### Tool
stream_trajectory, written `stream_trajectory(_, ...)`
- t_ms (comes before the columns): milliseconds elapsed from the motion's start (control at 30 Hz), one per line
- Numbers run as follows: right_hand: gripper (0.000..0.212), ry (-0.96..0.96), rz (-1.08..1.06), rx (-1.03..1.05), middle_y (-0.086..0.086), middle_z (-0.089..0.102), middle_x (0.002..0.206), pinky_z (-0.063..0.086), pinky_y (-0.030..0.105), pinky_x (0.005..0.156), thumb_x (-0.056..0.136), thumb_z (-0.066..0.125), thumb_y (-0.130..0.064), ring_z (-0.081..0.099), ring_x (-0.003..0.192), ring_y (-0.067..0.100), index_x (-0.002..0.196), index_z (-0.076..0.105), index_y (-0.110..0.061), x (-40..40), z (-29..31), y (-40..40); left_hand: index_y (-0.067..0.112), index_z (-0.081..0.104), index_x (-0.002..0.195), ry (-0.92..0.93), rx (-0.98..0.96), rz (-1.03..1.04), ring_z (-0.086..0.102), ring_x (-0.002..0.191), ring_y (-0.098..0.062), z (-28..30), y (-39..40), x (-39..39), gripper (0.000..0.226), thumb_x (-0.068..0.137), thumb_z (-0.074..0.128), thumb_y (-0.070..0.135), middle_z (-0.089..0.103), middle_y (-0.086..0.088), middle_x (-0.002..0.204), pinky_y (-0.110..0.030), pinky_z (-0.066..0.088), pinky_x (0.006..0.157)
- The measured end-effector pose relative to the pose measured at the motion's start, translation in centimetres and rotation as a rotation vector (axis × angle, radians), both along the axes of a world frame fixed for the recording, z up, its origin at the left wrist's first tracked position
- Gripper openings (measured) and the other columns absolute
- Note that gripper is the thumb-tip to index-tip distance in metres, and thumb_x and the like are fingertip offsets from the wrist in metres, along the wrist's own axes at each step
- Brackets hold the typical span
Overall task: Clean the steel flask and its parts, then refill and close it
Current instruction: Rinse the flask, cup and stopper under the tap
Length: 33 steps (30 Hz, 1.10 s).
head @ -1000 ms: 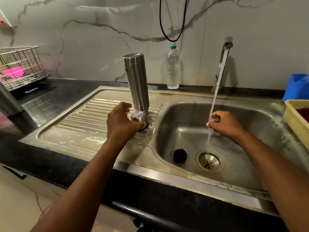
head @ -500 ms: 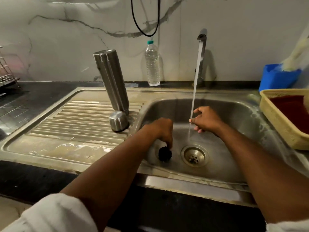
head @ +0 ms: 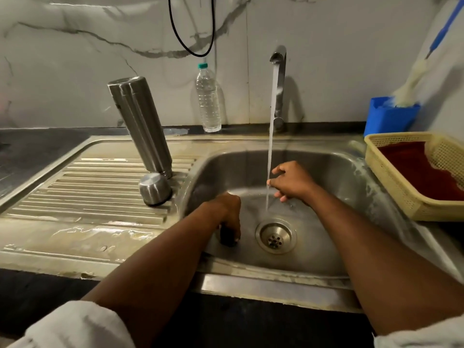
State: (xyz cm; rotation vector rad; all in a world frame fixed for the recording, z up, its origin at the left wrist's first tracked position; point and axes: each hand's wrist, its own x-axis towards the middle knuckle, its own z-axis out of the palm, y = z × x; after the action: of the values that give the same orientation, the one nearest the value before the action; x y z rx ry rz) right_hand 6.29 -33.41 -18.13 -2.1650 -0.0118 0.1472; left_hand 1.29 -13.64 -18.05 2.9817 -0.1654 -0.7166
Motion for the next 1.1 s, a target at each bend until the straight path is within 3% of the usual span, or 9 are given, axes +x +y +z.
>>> stream_trajectory(167,0.036,-0.011,-0.036,-0.017,0.014,0.071,0.097,0.065,0.047,0.065,0.092,0.074,-0.013,0.077,0.075,0.026,0.126,0.062,-0.007,-0.2,0.3,-0.4,0.017,0.084,0.095,-0.269,-0.220,0.058,0.074,0.084,-0.015,0.5,0.8,1.4,0.039,0.062,0.099,0.032,0.079,0.000,0.092,-0.032,0.064,0.077)
stream_trajectory(267,0.030,-0.104,-0.165,-0.054,0.020,0.073,0.099,0.065,0.052,0.071,0.087,0.073,-0.012,0.073,0.079,0.025,0.115,0.068,-0.001,0.1,0.3,-0.7,0.015,0.081,0.105,-0.361,-0.516,0.205,0.075,0.082,-0.013,1.5,0.5,2.4,0.038,0.070,0.097,0.020,0.078,-0.002,0.095,-0.027,0.064,0.073)
stream_trajectory(367,0.035,-0.152,-0.230,-0.048,0.009,0.074,0.113,0.064,0.047,0.082,0.086,0.073,-0.015,0.073,0.097,0.026,0.121,0.071,-0.009,0.3,0.4,-0.9,0.012,0.078,0.111,-0.351,-0.765,0.363,0.078,0.088,-0.019,2.2,-0.2,3.6,0.039,0.076,0.093,0.009,0.079,-0.007,0.100,-0.035,0.067,0.079)
stream_trajectory(500,0.033,-0.138,-0.191,0.141,0.008,0.074,0.109,0.065,0.046,0.077,0.094,0.070,-0.019,0.076,0.089,0.025,0.127,0.069,-0.014,0.9,0.3,-0.5,0.005,0.071,0.127,-0.255,-1.153,0.529,0.076,0.100,-0.026,2.1,-1.8,5.5,0.044,0.085,0.083,0.000,0.077,-0.015,0.112,-0.033,0.065,0.081)
stream_trajectory(633,0.036,-0.161,-0.122,0.300,0.010,0.072,0.116,0.065,0.046,0.079,0.102,0.060,-0.011,0.075,0.091,0.026,0.137,0.063,-0.016,1.3,0.2,0.1,-0.004,0.066,0.126,-0.068,-1.475,0.548,0.073,0.099,-0.026,1.8,-3.6,5.8,0.028,0.100,0.059,-0.009,0.074,-0.016,0.110,-0.035,0.064,0.084)
stream_trajectory(767,0.028,-0.310,-0.145,0.285,0.004,0.072,0.113,0.063,0.043,0.087,0.095,0.071,-0.009,0.072,0.104,0.020,0.123,0.071,-0.016,1.4,0.0,-0.5,-0.006,0.061,0.134,-0.020,-1.516,0.476,0.072,0.106,-0.027,1.0,-3.9,6.3,0.033,0.104,0.049,-0.010,0.071,-0.020,0.123,-0.033,0.063,0.089)
stream_trajectory(867,0.034,-0.341,-0.117,0.365,0.008,0.073,0.117,0.065,0.041,0.081,0.093,0.073,-0.005,0.073,0.105,0.023,0.126,0.070,-0.012,1.0,0.2,-0.6,-0.005,0.061,0.137,-0.080,-1.528,0.458,0.070,0.113,-0.031,1.1,-4.2,6.7,0.035,0.105,0.047,-0.010,0.070,-0.019,0.124,-0.037,0.061,0.093)
stream_trajectory(967,0.038,-0.354,-0.103,0.356,0.007,0.072,0.122,0.064,0.039,0.085,0.092,0.073,-0.003,0.071,0.109,0.019,0.129,0.070,-0.013,0.8,0.4,-0.5,-0.002,0.065,0.135,-0.192,-1.514,0.475,0.074,0.101,-0.025,1.4,-4.6,6.6,0.032,0.105,0.052,-0.006,0.073,-0.016,0.119,-0.032,0.064,0.084)
stream_trajectory(1100,0.039,-0.410,-0.167,0.324,0.003,0.073,0.119,0.059,0.017,0.081,0.086,0.080,-0.003,0.069,0.100,0.005,0.123,0.074,-0.015,0.6,1.2,-0.5,0.004,0.070,0.129,-0.340,-1.491,0.565,0.078,0.098,-0.023,0.8,-5.0,6.9,0.031,0.099,0.066,-0.004,0.078,-0.012,0.113,-0.035,0.065,0.086)
